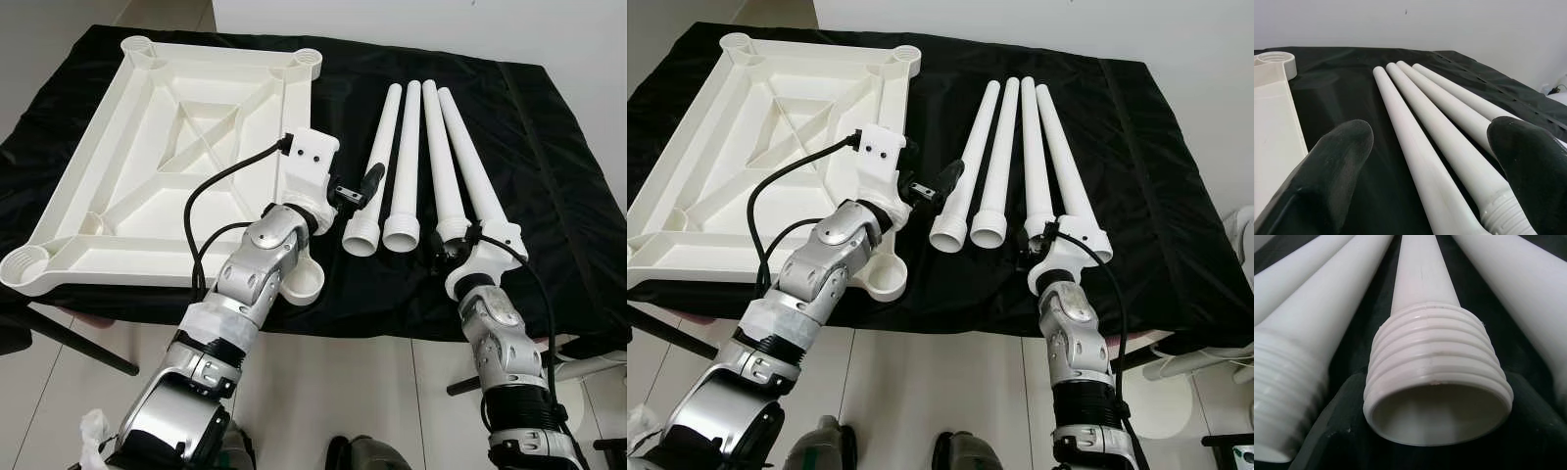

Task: Building children table

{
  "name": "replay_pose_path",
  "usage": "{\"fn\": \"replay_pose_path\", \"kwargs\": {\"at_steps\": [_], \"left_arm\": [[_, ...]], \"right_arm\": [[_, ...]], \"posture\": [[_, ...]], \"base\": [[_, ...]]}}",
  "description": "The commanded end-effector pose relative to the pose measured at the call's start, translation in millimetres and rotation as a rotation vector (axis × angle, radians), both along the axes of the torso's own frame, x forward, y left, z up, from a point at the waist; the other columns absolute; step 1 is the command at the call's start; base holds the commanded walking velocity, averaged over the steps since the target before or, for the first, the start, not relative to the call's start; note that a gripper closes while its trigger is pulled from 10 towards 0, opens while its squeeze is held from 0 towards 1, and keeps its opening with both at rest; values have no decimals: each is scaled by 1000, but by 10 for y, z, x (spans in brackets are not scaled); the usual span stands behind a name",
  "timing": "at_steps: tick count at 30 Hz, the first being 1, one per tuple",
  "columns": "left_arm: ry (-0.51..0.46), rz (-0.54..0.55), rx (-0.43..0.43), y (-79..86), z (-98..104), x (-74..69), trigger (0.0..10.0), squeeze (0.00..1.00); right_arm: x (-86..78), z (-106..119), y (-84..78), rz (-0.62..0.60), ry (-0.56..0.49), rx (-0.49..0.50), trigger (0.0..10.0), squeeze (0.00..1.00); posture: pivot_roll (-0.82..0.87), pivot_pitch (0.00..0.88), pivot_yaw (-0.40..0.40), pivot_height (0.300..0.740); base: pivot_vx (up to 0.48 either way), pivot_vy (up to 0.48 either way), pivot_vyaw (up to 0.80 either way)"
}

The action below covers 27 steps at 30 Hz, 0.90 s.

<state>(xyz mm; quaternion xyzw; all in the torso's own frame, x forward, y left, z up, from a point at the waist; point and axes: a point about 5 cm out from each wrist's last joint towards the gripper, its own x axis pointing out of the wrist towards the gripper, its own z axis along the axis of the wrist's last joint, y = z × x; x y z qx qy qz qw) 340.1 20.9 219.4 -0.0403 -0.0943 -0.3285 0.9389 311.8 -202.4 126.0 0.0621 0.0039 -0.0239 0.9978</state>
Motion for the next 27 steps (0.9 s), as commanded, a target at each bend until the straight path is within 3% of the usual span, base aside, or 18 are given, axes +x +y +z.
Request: {"fn": "replay_pose_path", "kwargs": {"at_steps": [1, 2, 7, 9, 10, 11, 12, 18, 19, 22, 24, 27], "left_arm": [[-15, -71, 26, -50, 2, -18, 10000, 0], [-15, -69, 21, -47, 16, -6, 10000, 0], [-15, -69, 14, -44, 41, 23, 10000, 0], [1, -109, -25, -40, 78, 33, 10000, 0], [3, -127, -42, -33, 101, 31, 10000, 714], [3, -127, -42, -33, 101, 31, 10000, 714], [15, -155, -70, -22, 128, 32, 10000, 1000], [73, -200, -163, 32, 286, 89, 10000, 1000], [103, -241, -212, 38, 356, 97, 10000, 0], [150, -287, -258, 34, 402, 97, 10000, 0], [237, -396, -353, 15, 508, 79, 10000, 0], [259, -431, -381, 7, 547, 73, 10000, 0]], "right_arm": [[-15, -20, 6, 13, -10, -12, 2392, 0], [-17, 54, 23, 25, -62, -16, 10000, 0], [-26, 181, 50, 45, -148, -23, 10000, 0], [-55, 273, 102, 76, -216, -52, 10000, 0], [-72, 297, 126, 91, -234, -60, 10000, 0], [-72, 297, 126, 91, -234, -60, 10000, 0], [-90, 320, 148, 104, -254, -73, 10000, 0], [-177, 417, 210, 150, -348, -124, 10000, 0], [-207, 432, 227, 173, -367, -134, 10000, 0], [-228, 443, 240, 191, -382, -145, 10000, 0], [-290, 485, 294, 255, -423, -158, 10000, 0], [-313, 499, 317, 280, -436, -163, 10000, 0]], "posture": [[15, 134, -23, 740], [14, 124, -20, 740], [12, 106, -18, 740], [8, 87, -16, 740], [8, 87, -16, 740], [8, 87, -16, 740], [4, 74, -12, 740], [-2, 53, -8, 740], [-5, 40, -7, 740], [-11, 28, -5, 740], [-19, 5, 0, 740], [-19, 5, 0, 740]], "base": [[0, 0, 0], [0, 0, 0], [0, 0, 0], [0, 0, 0], [0, 0, 0], [0, 0, 0], [0, 0, 0], [0, 0, 0], [0, 0, 0], [0, 0, 0], [0, 0, 0], [0, 0, 0]]}}
